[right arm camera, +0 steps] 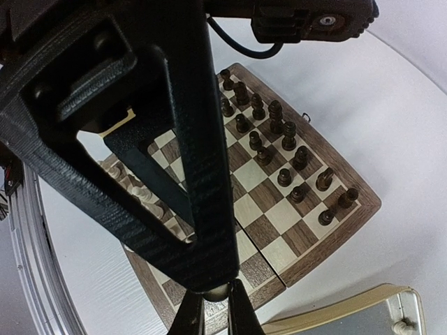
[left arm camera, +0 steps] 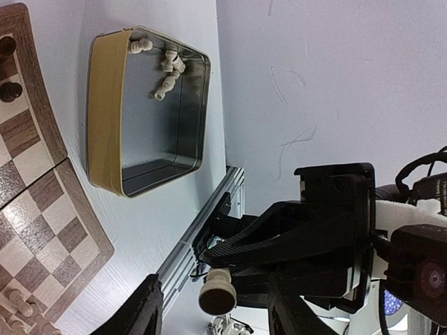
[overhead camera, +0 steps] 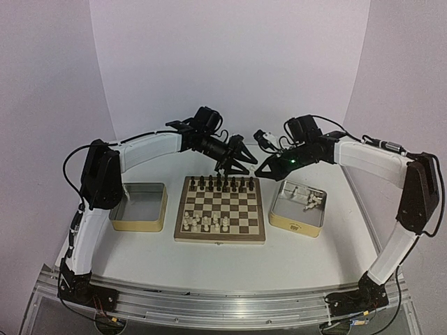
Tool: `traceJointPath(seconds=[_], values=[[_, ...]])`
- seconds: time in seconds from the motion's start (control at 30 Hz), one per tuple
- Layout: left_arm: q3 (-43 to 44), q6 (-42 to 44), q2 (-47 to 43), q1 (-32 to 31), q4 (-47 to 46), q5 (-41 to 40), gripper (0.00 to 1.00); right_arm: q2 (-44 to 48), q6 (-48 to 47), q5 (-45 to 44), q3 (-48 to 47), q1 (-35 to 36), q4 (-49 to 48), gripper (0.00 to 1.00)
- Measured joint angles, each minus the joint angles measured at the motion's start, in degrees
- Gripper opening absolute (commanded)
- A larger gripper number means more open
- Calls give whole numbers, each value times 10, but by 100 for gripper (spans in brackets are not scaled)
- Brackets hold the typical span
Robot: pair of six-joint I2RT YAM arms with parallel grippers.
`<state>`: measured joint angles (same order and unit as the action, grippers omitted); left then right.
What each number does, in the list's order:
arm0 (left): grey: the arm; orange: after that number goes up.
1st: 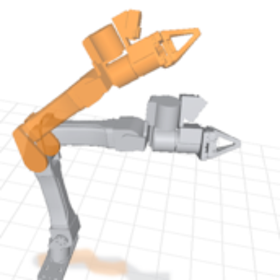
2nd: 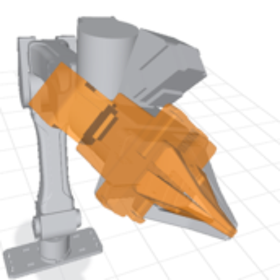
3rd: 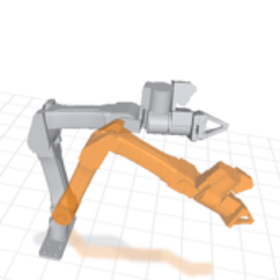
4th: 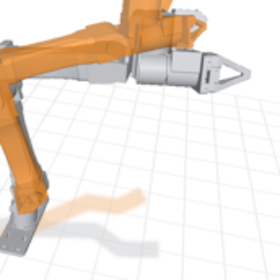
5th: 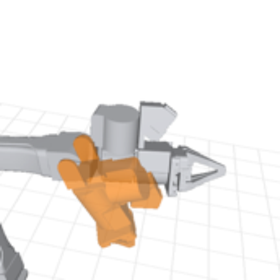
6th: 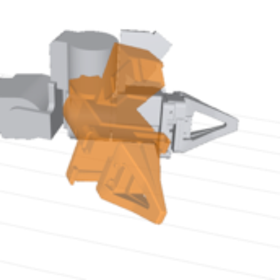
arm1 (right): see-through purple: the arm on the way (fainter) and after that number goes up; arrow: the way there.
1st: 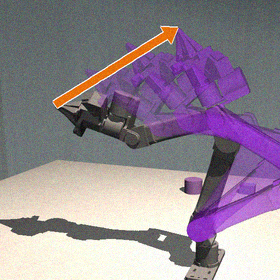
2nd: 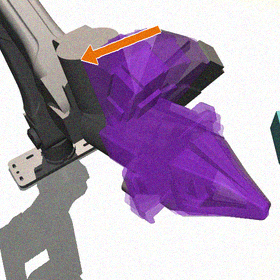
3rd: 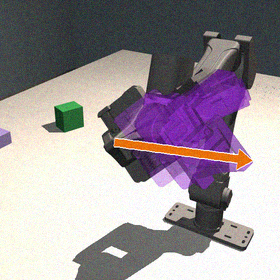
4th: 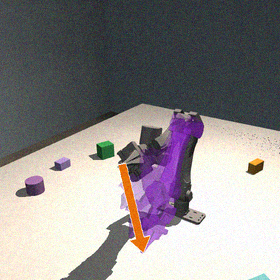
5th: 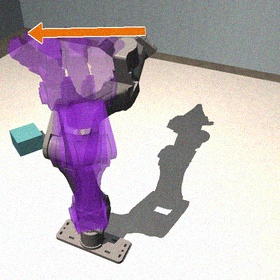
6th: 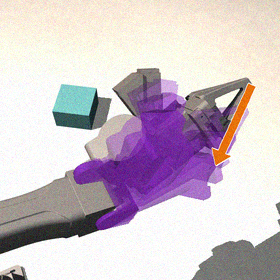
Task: Set up the chess pieces on the board
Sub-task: Place the chess piece on the chessboard.
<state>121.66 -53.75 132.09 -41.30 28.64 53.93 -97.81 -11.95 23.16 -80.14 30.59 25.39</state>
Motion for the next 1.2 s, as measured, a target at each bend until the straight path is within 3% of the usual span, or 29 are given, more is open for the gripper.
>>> traceJointPath(seconds=[0.27, 0.5, 0.77, 0.87, 1.03, 1.2], values=[[-7, -15, 0, 0, -22, 15, 33, -8, -2, 3, -1, 0, 0, 0], [-8, -18, 0, 0, -22, 20, 31, -10, -2, 6, -10, 1, 0, 0], [-8, -18, 0, 1, -20, 19, 12, -12, -2, 9, -13, 1, 0, 0], [-8, -16, 1, 2, -19, 19, 1, -12, -2, 8, -15, 1, 1, 1], [-10, -17, 1, 2, -20, 19, 0, -12, 1, 8, -15, 1, 2, 32], [-36, -23, 0, 5, -49, 28, 0, -10, 12, 8, -12, 1, 1, 39]])
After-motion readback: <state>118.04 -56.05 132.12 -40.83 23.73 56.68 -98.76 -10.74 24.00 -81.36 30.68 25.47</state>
